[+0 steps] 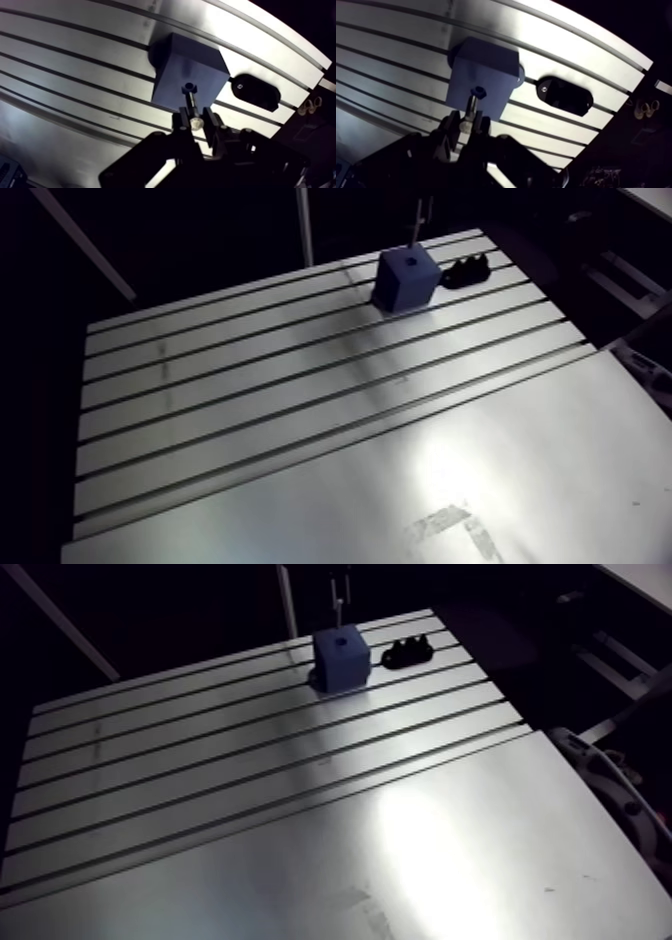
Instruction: Pick up the M10 bolt and insert it into the hex recess until seated.
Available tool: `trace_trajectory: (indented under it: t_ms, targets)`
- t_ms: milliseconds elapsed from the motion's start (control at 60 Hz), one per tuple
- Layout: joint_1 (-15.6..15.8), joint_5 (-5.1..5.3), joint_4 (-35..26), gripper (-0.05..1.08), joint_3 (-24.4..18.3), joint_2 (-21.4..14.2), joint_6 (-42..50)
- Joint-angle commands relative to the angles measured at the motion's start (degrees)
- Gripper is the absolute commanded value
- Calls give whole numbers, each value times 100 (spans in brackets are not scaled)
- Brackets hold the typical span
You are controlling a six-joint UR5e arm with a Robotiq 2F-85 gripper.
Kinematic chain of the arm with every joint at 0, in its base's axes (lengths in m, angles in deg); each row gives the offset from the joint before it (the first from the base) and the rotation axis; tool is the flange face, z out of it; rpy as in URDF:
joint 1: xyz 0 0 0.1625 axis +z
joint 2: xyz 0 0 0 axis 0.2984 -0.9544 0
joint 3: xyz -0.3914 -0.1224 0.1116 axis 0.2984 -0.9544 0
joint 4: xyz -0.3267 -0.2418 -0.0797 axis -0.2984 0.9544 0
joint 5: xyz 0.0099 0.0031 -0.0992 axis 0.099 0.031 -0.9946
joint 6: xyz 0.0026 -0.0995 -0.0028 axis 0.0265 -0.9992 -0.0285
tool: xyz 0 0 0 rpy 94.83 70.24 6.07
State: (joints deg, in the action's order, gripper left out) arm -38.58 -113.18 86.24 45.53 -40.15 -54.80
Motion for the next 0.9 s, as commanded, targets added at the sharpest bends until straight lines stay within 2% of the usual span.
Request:
trace_trajectory:
  t_ms: [17,900]
  targets:
    - [-6,0,30,74,17,48,1]
    - [-32,-7,41,74,104,66,9]
